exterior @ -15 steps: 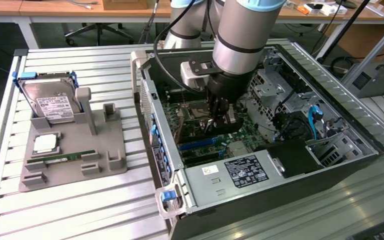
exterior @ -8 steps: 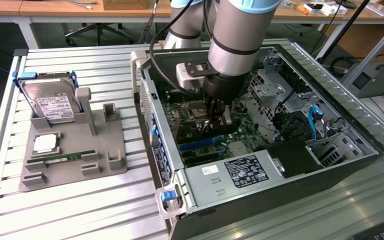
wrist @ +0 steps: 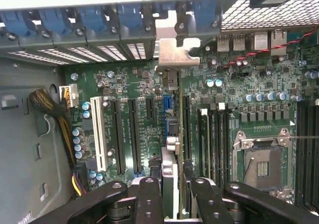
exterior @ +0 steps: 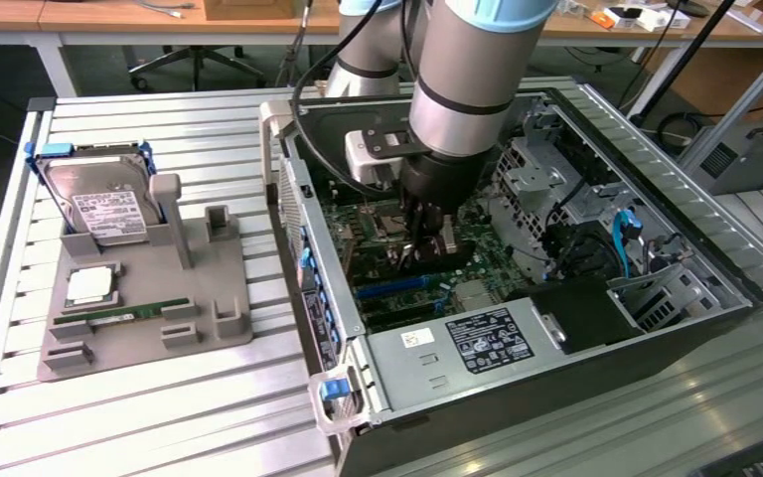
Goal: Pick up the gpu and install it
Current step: 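Insert the gpu into the slot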
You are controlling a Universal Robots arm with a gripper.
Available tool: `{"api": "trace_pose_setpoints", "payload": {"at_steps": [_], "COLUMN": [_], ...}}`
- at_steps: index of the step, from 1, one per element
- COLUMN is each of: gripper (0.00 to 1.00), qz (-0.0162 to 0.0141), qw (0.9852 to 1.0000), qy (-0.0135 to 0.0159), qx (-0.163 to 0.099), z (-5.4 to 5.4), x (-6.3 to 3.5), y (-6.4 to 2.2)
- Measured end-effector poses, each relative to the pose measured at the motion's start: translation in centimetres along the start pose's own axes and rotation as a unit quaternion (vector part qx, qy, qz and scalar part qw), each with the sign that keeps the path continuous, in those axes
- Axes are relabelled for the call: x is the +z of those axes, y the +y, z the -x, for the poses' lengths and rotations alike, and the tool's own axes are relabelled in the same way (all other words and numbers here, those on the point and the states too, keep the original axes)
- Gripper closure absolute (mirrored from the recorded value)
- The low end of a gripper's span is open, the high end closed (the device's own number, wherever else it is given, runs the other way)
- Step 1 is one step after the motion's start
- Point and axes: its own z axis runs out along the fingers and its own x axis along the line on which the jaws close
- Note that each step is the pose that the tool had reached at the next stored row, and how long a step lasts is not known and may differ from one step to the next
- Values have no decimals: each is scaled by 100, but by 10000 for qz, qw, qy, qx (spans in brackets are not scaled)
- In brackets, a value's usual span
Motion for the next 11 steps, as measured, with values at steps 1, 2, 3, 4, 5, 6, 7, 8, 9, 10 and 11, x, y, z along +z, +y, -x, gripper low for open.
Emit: {"api": "trace_pose_setpoints", "payload": {"at_steps": [1, 2, 3, 4, 5, 6, 7, 8, 9, 10, 11], "gripper": [73, 73, 73, 73, 73, 73, 73, 73, 73, 73, 73], "qz": [0, 0, -1, -1, 0, 0, 0, 0, 0, 0, 0], "qw": [10000, 10000, 10000, 10000, 10000, 10000, 10000, 10000, 10000, 10000, 10000], "qy": [0, 0, -1, 0, 0, 0, 0, 0, 0, 0, 0], "qx": [0, 0, 0, 0, 0, 0, 0, -1, 0, 0, 0], "z": [-15, -26, -28, -29, -30, -31, -34, -38, -40, -42, -44], "x": [3, 8, 13, 16, 19, 22, 25, 30, 34, 38, 40], "y": [6, 14, 21, 28, 36, 43, 53, 58, 64, 72, 81]}}
